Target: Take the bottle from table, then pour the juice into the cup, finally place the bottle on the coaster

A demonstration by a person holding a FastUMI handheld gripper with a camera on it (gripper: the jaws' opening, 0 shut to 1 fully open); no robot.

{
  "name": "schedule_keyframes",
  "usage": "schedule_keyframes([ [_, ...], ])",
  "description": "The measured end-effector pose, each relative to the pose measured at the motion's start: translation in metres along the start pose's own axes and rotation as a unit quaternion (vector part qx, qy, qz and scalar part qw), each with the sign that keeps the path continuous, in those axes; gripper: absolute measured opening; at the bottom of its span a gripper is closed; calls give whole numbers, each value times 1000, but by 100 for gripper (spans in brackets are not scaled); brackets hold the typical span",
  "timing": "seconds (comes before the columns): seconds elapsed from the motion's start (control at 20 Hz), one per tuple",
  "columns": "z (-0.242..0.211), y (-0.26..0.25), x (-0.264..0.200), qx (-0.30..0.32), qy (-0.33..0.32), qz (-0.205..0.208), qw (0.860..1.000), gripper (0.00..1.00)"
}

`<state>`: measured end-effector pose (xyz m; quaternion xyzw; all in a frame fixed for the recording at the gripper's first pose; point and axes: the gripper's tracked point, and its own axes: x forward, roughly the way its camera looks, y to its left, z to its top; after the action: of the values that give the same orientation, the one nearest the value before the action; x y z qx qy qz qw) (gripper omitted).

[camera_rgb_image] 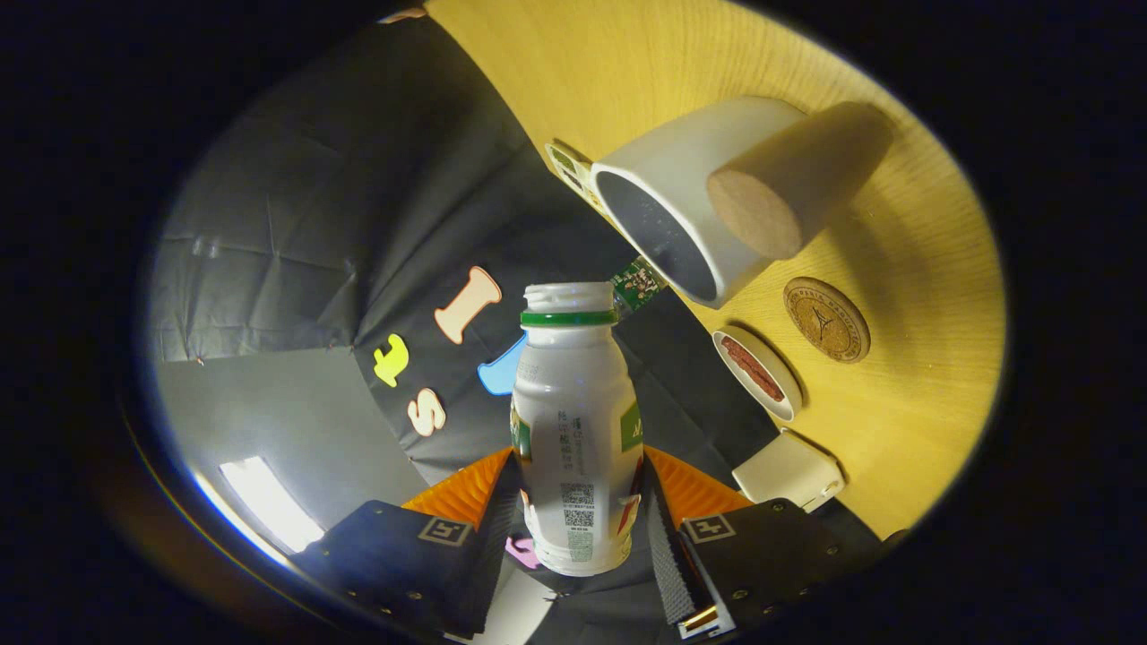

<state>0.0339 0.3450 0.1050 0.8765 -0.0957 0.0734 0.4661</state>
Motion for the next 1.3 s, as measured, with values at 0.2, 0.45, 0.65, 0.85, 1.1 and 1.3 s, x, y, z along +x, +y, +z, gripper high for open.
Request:
schedule_keyframes([
  [0.2,-15,-5,-3,-141,40,-12,989,71],
  [0.45,-13,-14,-15,-314,59,-16,947,71],
  [0.65,-1,-34,-21,-454,69,-52,887,71],
  [0.85,3,-45,-25,-574,87,-71,811,71],
  [1.1,15,-50,-24,-709,88,-92,693,71],
  [1.3,22,-53,-24,-806,74,-109,577,71],
])
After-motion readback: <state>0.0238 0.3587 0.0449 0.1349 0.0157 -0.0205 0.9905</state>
